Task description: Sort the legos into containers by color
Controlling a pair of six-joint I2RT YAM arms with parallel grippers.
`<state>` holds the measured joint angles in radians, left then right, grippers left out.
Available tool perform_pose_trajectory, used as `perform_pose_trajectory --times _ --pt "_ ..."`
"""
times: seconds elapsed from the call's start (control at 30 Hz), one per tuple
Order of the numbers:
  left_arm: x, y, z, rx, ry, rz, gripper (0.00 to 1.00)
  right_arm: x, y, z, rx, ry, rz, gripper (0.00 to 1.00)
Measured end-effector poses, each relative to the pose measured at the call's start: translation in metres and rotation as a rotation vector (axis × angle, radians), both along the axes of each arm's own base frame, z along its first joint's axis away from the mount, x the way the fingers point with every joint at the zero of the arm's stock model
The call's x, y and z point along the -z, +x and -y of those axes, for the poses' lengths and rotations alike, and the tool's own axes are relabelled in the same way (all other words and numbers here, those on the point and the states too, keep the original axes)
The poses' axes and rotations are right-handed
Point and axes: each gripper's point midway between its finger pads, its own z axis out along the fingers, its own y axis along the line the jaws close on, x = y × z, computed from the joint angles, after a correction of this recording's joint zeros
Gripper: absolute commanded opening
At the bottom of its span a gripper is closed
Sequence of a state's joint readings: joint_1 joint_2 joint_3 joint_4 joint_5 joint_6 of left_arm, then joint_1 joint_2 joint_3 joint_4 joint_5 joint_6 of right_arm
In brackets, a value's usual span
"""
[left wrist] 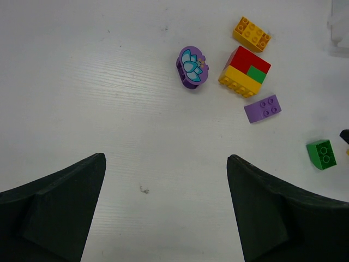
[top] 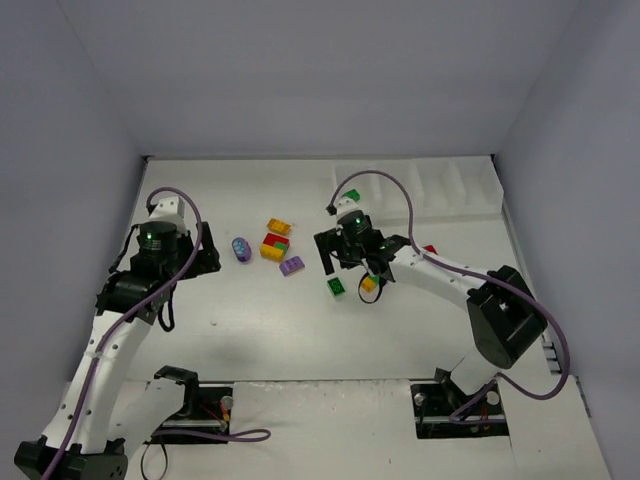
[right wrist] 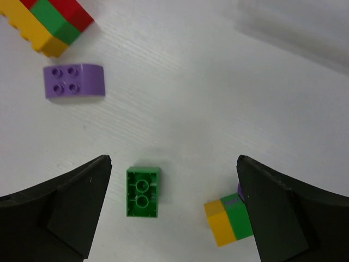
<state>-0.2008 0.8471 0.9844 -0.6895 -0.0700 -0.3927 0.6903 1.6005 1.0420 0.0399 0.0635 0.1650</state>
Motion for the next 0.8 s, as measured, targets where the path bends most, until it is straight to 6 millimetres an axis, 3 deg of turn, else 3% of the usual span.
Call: perform_pose_trajectory --times 0.17,0.5,0.67,0.77,0.8 --pt "0.001 0.003 0.005 0.011 -0.021 -0.003 0.86 0.035 -0.025 0.013 0.013 -0.044 -0.086 0.84" --pt "0.003 0.004 0.008 0.021 -0.032 -0.012 0.86 0.056 -0.046 -0.01 -0.037 -0.044 -0.119 0.76" --pt "0.003 0.004 0.009 0.023 -0.04 -0.014 0.86 0.069 -0.05 -0.013 -0.039 -0.051 -0.141 0.63" --pt "0.003 0.004 0.01 0.021 -0.043 -0.013 0.86 0.078 -0.051 -0.012 -0.033 -0.061 -0.159 0.49" --pt "0.003 0.004 0.01 0.021 -0.043 -0.014 0.86 0.082 -0.052 -0.011 -0.033 -0.066 -0.164 0.39"
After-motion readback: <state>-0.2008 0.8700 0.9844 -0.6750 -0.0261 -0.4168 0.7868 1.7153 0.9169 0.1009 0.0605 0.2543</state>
